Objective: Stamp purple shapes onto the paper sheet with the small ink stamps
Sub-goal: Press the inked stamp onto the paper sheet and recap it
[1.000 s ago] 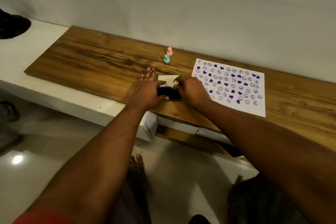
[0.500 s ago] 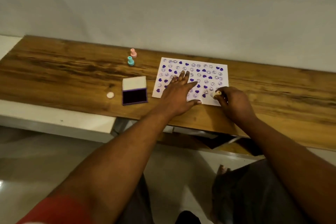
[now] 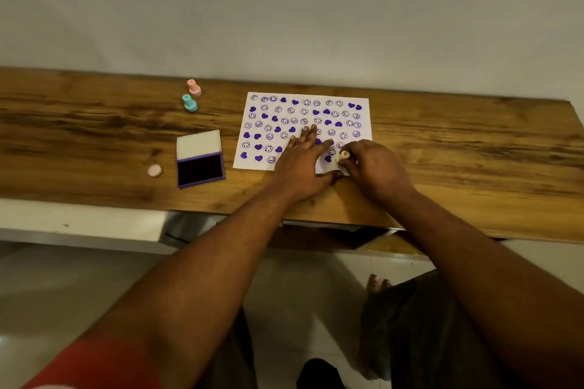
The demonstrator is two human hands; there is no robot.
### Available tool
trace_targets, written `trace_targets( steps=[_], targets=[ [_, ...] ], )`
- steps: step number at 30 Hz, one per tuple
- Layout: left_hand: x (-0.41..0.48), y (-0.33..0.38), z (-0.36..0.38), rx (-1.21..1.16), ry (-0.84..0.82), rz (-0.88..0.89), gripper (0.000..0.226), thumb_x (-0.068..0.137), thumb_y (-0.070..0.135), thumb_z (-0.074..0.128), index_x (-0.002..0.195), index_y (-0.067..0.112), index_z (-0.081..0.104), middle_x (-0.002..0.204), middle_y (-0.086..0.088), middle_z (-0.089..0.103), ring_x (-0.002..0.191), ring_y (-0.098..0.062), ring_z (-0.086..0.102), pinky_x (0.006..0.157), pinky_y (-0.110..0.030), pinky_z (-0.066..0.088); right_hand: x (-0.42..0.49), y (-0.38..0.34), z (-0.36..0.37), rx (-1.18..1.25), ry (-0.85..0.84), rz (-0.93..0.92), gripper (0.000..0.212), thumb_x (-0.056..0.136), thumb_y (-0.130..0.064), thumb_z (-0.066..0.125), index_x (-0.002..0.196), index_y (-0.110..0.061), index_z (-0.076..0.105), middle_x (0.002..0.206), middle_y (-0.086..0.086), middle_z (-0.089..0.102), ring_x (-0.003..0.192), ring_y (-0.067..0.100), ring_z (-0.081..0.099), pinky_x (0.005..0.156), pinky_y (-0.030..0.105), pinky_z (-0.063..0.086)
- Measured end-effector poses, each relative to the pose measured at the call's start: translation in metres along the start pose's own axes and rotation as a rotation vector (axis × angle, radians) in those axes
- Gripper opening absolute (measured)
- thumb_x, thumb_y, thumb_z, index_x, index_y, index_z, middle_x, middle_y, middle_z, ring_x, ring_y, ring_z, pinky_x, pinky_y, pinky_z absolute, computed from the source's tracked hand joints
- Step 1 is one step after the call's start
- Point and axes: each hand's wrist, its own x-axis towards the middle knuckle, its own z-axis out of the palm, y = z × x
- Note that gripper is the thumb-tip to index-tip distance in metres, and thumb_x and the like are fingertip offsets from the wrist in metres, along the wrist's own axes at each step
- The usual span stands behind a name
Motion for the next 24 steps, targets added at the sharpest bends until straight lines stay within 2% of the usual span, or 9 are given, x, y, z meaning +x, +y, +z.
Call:
trace_targets(
  steps=[9,18,21,23,24],
  targets=[
    [0.002,-0.004,0.003,-0.019,-0.011,0.0,0.087,0.089,0.072,0.059,0.161,0.029,0.034,0.173,-0.009,0.007,0.16,-0.02,0.0,0.126,-0.038,0.0,0.0,-0.001,0.004,-0.013,0.003,-0.027,0.023,0.096,-0.022,0.066,0.111,-0.005,0.07,0.106,0.018,0.07,0.097,0.037,0.064,0.077,0.038,0.046],
    [0.003,-0.004,0.001,-0.012,-0.055,-0.001,0.085,0.092,0.065,0.061,0.162,0.03,0.029,0.173,-0.009,0.002,0.16,-0.021,-0.003,0.127,-0.042,0.0,-0.001,-0.008,0.002,-0.062,-0.007,-0.037,0.027,0.099,-0.024,0.063,0.117,-0.005,0.069,0.111,0.017,0.07,0.101,0.035,0.064,0.079,0.036,0.045],
    [0.005,-0.005,0.002,0.011,-0.069,-0.004,0.086,0.092,0.066,0.06,0.163,0.031,0.027,0.173,-0.008,0.0,0.159,-0.021,-0.005,0.126,-0.04,-0.002,0.003,-0.016,-0.016,-0.008,0.195,-0.102,0.026,0.1,-0.024,0.064,0.118,-0.007,0.069,0.107,0.014,0.072,0.093,0.031,0.066,0.076,0.035,0.048],
    [0.006,-0.005,0.002,0.021,-0.079,-0.016,0.087,0.091,0.067,0.06,0.163,0.033,0.026,0.173,-0.007,-0.001,0.159,-0.021,-0.006,0.125,-0.037,-0.005,0.008,-0.02,-0.031,0.01,0.382,-0.137,0.023,0.1,-0.028,0.062,0.115,-0.011,0.069,0.102,0.01,0.071,0.084,0.025,0.064,0.07,0.032,0.046],
    [0.007,-0.005,0.002,0.019,-0.081,-0.02,0.087,0.091,0.067,0.061,0.163,0.033,0.026,0.173,-0.007,-0.001,0.159,-0.021,-0.006,0.124,-0.037,-0.005,0.008,-0.021,-0.033,0.01,0.416,-0.132,0.024,0.101,-0.03,0.061,0.115,-0.012,0.069,0.102,0.008,0.071,0.084,0.024,0.063,0.07,0.03,0.044]
  ],
)
